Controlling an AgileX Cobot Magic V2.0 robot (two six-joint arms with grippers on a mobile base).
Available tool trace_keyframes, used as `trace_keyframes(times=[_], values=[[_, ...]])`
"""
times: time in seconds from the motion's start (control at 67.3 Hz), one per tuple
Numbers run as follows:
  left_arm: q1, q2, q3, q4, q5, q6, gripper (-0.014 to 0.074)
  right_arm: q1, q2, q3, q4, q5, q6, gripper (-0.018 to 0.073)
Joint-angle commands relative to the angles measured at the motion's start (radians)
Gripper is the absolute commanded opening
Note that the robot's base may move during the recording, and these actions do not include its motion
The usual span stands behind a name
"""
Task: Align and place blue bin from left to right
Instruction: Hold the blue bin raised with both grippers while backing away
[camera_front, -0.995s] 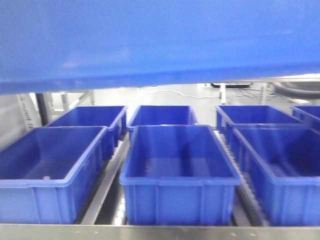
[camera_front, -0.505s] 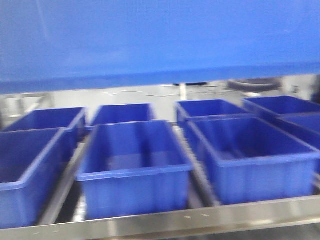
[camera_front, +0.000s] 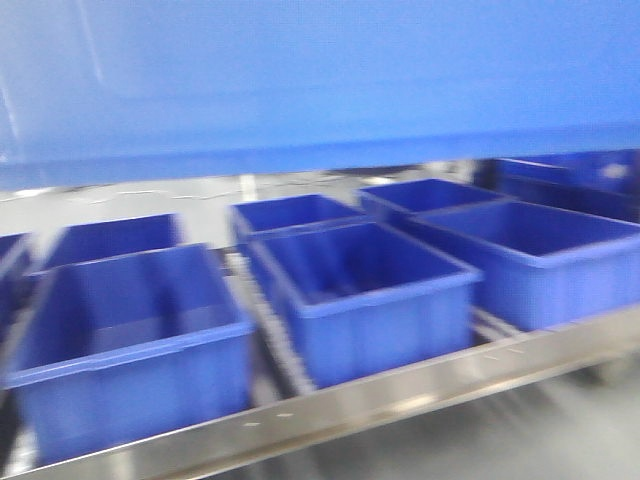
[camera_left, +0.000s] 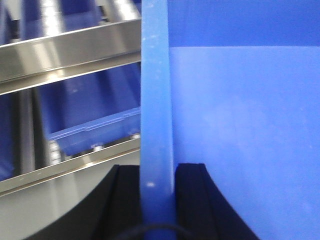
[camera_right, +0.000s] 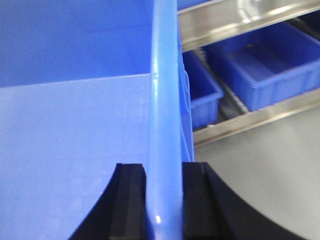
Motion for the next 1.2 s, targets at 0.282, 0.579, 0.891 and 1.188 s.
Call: trace_keyframes(times=[0.282,0.579,0.891,1.188], values=[[-0.009,-0.01,-0.011,0.021,-0.074,-0.004,-0.0111,0.004,-0.015,-0.009,-0.03,-0.103,-0.005,-0.0079],[-0.009,-0.01,-0.011,0.021,-0.074,-0.004,-0.0111,0.004,-0.015,-0.009,-0.03,-0.103,-0.005,-0.0079],[-0.009,-0.01,-0.011,0.021,-0.074,-0.004,-0.0111,0.004,-0.015,-0.009,-0.03,-0.103,-0.005,-0.0079],[-0.009,-0.01,-0.011,0.021,-0.074,-0.004,-0.0111,0.004,-0.015,-0.009,-0.03,-0.103,-0.005,-0.0079]])
